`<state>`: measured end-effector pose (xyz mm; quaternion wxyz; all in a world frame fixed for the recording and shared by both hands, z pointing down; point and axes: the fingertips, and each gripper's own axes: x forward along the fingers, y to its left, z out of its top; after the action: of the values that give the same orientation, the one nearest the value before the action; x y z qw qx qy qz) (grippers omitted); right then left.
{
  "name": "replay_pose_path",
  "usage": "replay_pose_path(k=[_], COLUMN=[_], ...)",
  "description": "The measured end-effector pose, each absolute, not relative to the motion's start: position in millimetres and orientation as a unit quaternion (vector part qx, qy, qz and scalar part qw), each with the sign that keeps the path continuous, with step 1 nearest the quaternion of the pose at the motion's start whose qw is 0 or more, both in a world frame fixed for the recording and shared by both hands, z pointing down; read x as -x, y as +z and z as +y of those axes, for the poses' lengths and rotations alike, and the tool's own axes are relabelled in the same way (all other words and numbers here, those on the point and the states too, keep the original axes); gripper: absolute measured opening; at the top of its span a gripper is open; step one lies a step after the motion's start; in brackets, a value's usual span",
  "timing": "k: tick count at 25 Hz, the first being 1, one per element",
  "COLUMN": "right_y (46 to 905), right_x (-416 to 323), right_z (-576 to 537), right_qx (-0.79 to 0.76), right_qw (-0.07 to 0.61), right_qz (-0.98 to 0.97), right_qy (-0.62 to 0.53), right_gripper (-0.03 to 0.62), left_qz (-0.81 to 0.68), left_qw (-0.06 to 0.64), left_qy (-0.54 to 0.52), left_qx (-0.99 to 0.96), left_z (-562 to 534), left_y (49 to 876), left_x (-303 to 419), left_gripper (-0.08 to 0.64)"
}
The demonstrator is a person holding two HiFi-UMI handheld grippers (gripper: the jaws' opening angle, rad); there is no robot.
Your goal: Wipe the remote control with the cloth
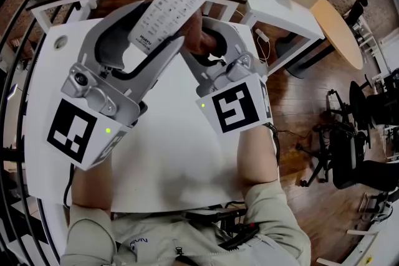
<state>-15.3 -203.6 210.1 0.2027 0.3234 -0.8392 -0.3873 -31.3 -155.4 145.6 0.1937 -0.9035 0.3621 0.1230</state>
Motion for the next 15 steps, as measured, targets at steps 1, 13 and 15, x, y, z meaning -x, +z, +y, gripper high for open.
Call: replay_pose_path(k=[1,13,15], right_y=[204,152,152], right_x=[8,-48,-41], right_z=[-208,-257,-257], right_qx=[-0.339,-0.486,-0.480], right_qw=[0.190,0.047,0.050], right_qz=[-0.840,-0.829,-0.829], right_qy=[-0.379,-0.273,-0.282], right_gripper=[0.098,0.098,0.098], left_qz=[0.359,0.292,0.286], left_qw=[0.195,0.161,0.158], left_qy=[0.122,0.112,0.110], left_qx=[0.904,0.936,0.939], left_z=[-154,-159,-160], left_y=[146,154,156], left_x=[29,19,19], left_gripper=[0.244,0.244,0.244])
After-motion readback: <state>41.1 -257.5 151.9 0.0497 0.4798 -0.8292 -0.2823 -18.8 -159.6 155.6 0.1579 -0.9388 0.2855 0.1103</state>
